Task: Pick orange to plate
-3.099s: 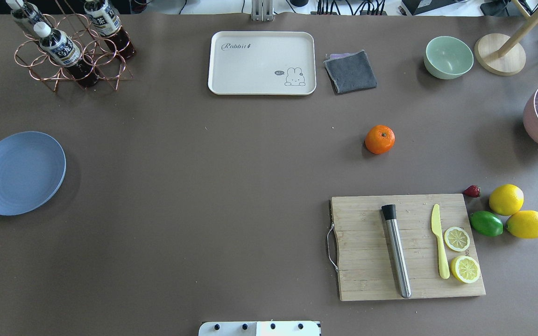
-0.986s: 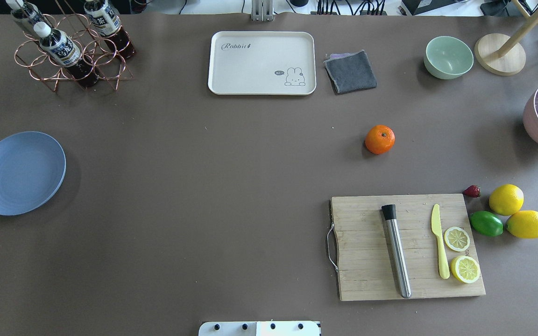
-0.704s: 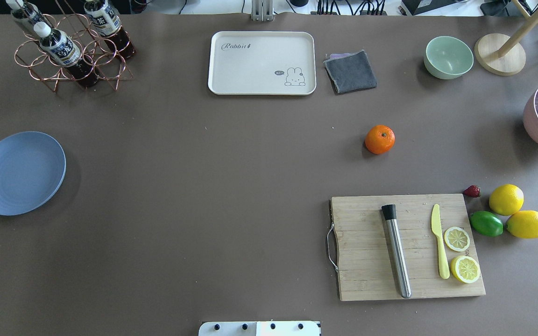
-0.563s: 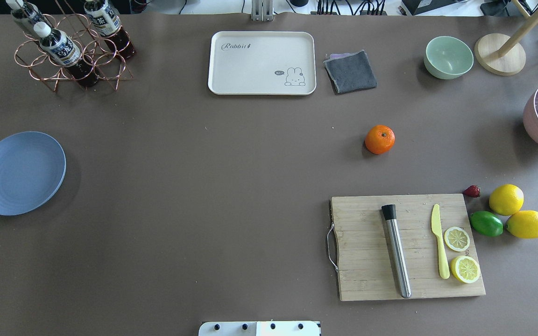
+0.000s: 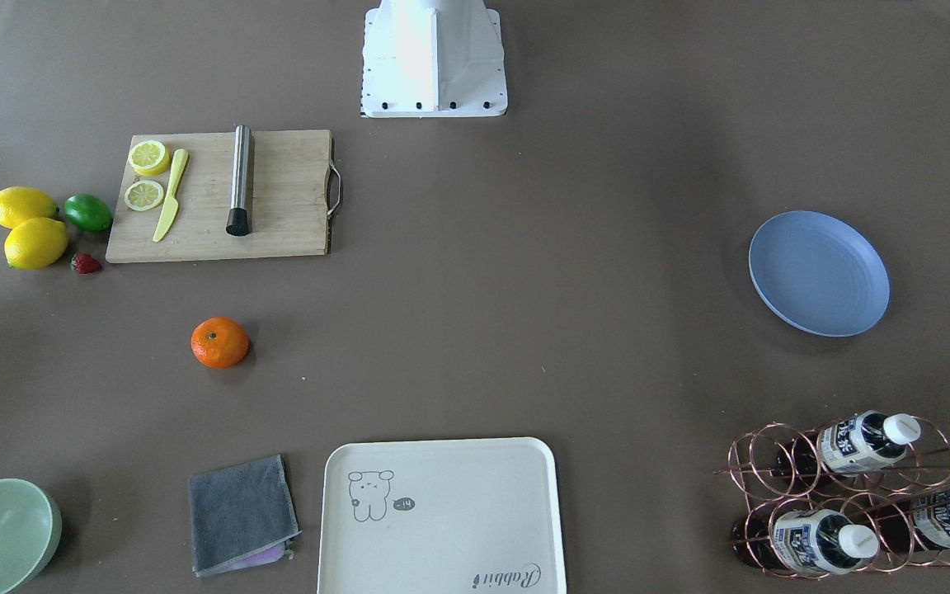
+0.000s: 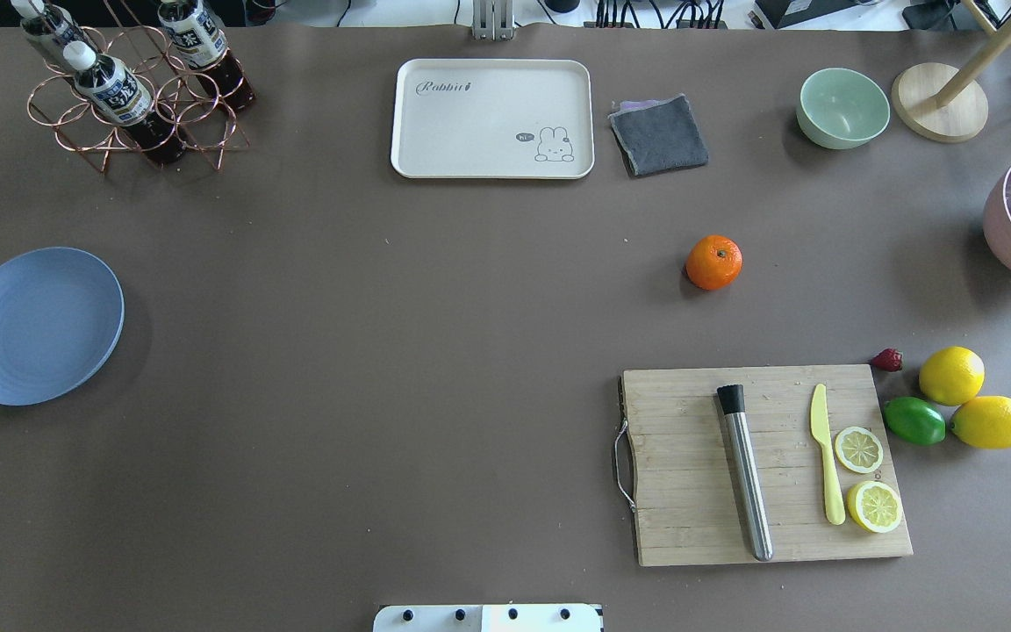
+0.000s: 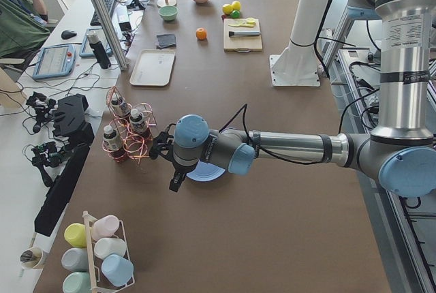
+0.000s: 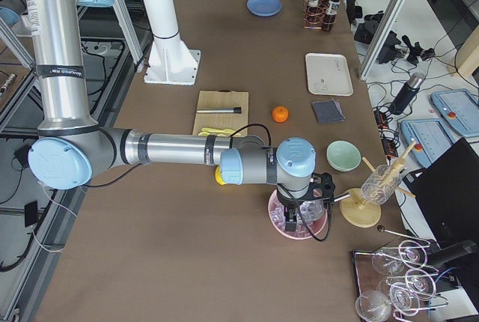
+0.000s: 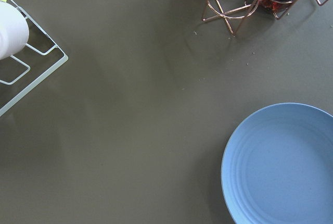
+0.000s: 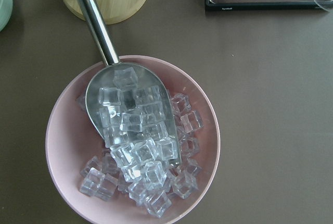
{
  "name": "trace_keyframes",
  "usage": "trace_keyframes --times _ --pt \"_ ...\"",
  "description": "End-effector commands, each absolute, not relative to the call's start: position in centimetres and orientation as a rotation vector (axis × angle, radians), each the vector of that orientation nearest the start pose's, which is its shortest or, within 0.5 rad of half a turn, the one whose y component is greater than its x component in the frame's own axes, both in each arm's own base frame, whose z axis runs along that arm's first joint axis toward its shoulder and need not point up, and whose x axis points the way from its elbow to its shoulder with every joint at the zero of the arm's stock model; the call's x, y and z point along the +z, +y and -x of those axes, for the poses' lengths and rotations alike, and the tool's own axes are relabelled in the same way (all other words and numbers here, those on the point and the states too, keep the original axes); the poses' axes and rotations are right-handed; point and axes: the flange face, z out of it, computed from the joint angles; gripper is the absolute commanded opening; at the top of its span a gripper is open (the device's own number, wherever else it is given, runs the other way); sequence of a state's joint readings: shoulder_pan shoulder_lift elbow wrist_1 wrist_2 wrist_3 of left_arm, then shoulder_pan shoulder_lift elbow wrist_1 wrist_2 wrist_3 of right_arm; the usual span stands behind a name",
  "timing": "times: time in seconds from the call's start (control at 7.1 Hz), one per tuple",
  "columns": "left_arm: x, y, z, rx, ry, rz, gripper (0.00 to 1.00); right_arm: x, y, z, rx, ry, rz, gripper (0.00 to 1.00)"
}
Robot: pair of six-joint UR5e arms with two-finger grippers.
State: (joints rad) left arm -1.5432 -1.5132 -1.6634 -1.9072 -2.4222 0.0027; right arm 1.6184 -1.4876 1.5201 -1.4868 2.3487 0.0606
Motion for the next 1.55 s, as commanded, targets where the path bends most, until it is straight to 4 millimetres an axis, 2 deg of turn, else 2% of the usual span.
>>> trace_keyframes --times 0.0,0.14,0.28,0.56,0.7,0.99,1.27,1.41 --pt "58.6 -50.2 1.1 0.116 0.874 -0.278 0.98 60.7 -55.3 -4.5 0.093 -0.791 -0.116 1.00" --pt "59.0 -50.4 0.0 0.094 0.887 -0.276 0.98 59.2 -56.0 -1.1 0.125 -0.813 -0.124 1.00" --pt "60.3 -50.5 -2.1 0.087 0.912 -0.285 0.98 58.1 -56.2 2.1 0.156 -0.836 -0.117 1.00" --pt "64.5 -50.0 -5.7 0.078 0.943 -0.298 0.98 54.9 -56.0 5.1 0.189 -0.860 -0.117 1.00" --pt "65.9 -49.6 -7.3 0.100 0.948 -0.299 0.98 53.5 -55.7 6.6 0.187 -0.868 -0.118 1.00" --pt "67.4 -48.9 -9.8 0.137 0.950 -0.253 0.98 49.9 -56.5 10.1 0.217 -0.889 -0.111 1.00" --pt "68.3 -48.6 -10.8 0.148 0.947 -0.227 0.98 47.9 -56.9 12.2 0.218 -0.897 -0.116 1.00" --pt "68.5 -48.5 -11.1 0.153 0.947 -0.220 0.98 47.5 -57.0 12.7 0.209 -0.899 -0.118 1.00"
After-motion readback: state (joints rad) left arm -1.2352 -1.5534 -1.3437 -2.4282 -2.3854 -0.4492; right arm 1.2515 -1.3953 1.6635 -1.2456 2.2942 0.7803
